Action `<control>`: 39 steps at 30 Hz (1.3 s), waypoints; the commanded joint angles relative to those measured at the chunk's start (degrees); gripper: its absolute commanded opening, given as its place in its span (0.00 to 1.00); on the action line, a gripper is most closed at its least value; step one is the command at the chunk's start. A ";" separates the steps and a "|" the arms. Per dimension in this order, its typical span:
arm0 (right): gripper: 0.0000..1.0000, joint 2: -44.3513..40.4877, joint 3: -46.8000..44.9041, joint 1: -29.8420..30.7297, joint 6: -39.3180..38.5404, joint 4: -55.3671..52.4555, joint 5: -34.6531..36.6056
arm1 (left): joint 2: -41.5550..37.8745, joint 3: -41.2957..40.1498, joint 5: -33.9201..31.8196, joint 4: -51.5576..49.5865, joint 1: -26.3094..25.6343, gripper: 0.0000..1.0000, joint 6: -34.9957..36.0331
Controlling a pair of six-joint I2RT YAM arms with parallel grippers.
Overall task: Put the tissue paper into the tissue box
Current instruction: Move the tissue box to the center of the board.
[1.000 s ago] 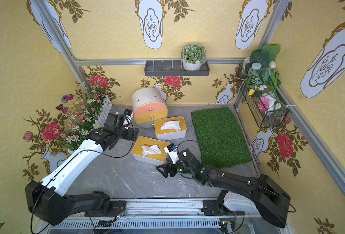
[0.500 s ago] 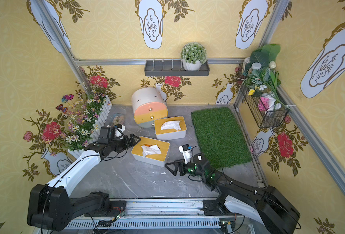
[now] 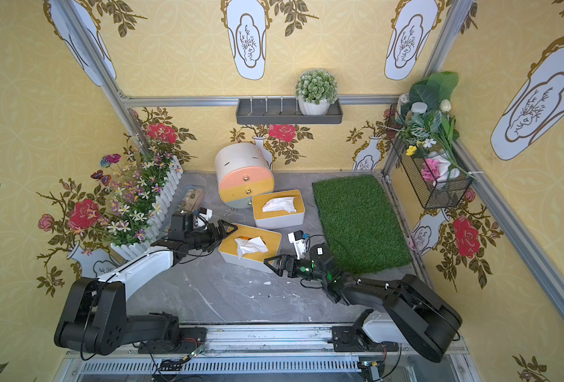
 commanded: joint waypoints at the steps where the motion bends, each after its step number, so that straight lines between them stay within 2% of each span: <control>1: 1.00 3.47 0.98 -1.44 3.49 8.93 -4.10 | 0.40 -1.38 4.18 5.61 -0.08 1.00 -3.01; 6: 1.00 6.04 1.32 -5.55 5.35 12.17 -7.03 | -0.18 -2.94 3.36 8.27 -2.62 1.00 -5.20; 11: 1.00 5.40 2.64 -9.42 4.45 10.24 -10.02 | 1.57 -1.95 0.79 10.89 -8.67 1.00 -7.38; 17: 1.00 3.95 6.94 -15.16 0.39 2.52 -13.48 | 3.87 -0.21 -4.44 14.38 -14.53 1.00 -9.96; 22: 1.00 3.94 10.88 -20.30 -3.53 -4.14 -15.98 | 8.10 3.15 -6.27 16.09 -19.40 1.00 -10.83; 24: 1.00 4.73 11.91 -21.89 -4.12 -5.33 -17.33 | 9.81 4.12 -6.43 17.01 -19.69 1.00 -11.41; 25: 1.00 5.19 12.36 -22.67 -4.39 -5.77 -18.05 | 10.67 4.44 -6.60 17.54 -21.73 1.00 -11.67; 39: 1.00 8.90 10.44 -27.75 -7.25 -8.50 -19.95 | 12.42 6.59 -6.85 18.02 -22.78 1.00 -10.93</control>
